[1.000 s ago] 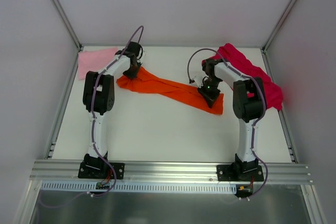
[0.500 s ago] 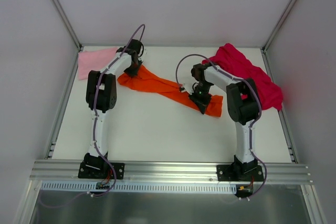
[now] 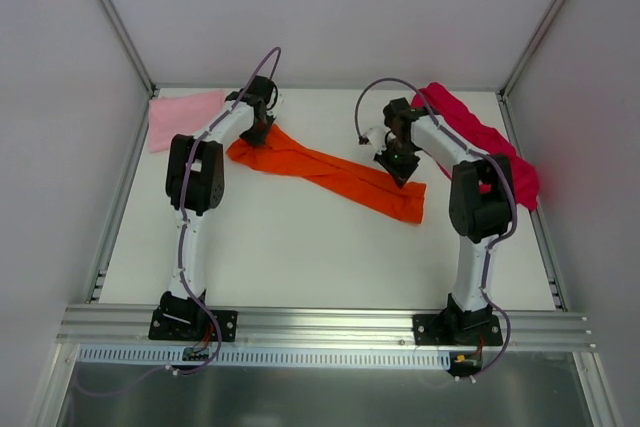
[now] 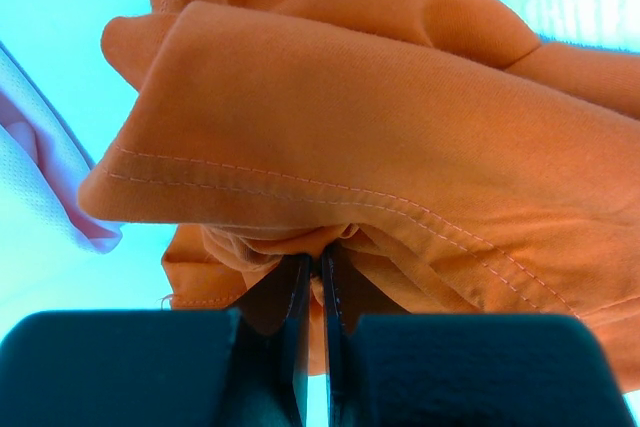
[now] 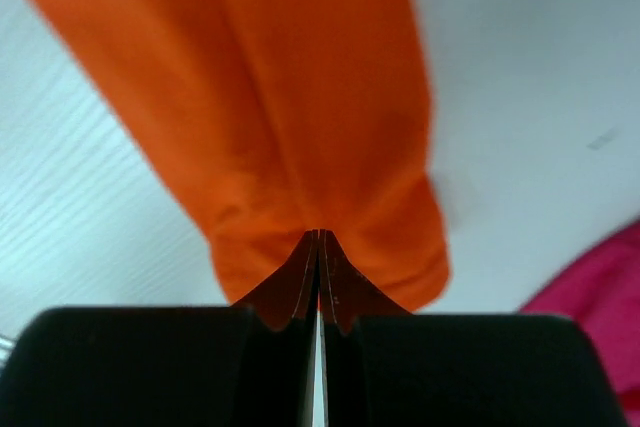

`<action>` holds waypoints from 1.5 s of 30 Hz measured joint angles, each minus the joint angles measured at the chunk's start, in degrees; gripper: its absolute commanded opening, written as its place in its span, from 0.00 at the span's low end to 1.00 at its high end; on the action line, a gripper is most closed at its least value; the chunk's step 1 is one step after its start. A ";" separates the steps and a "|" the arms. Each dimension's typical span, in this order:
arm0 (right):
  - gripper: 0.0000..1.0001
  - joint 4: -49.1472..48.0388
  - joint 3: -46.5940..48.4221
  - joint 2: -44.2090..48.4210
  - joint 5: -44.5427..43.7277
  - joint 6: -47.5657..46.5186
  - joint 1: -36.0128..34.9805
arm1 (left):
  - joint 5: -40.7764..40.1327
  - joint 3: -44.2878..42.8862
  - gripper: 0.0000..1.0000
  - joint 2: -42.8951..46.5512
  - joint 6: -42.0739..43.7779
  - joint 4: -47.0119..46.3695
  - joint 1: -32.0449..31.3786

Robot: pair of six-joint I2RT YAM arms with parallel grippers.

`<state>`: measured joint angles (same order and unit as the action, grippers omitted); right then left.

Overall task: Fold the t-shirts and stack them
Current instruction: Rotate the tshirt 90 degrees

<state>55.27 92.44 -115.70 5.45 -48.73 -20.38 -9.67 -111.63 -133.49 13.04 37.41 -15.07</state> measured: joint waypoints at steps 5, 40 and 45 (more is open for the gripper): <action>0.01 -3.67 3.43 -2.78 -5.75 2.21 2.69 | 0.00 1.16 0.00 0.52 0.00 -1.20 0.00; 0.01 3.93 5.27 -8.28 3.15 0.85 2.54 | 0.24 2.25 0.00 1.38 0.02 -2.10 0.02; 0.01 4.11 4.90 -8.68 4.15 0.46 1.92 | 0.26 1.92 0.00 1.25 0.02 -1.81 0.02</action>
<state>59.37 97.34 -124.38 9.61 -48.27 -18.46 -9.41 -109.71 -132.25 13.06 35.59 -15.05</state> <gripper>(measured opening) 0.017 0.025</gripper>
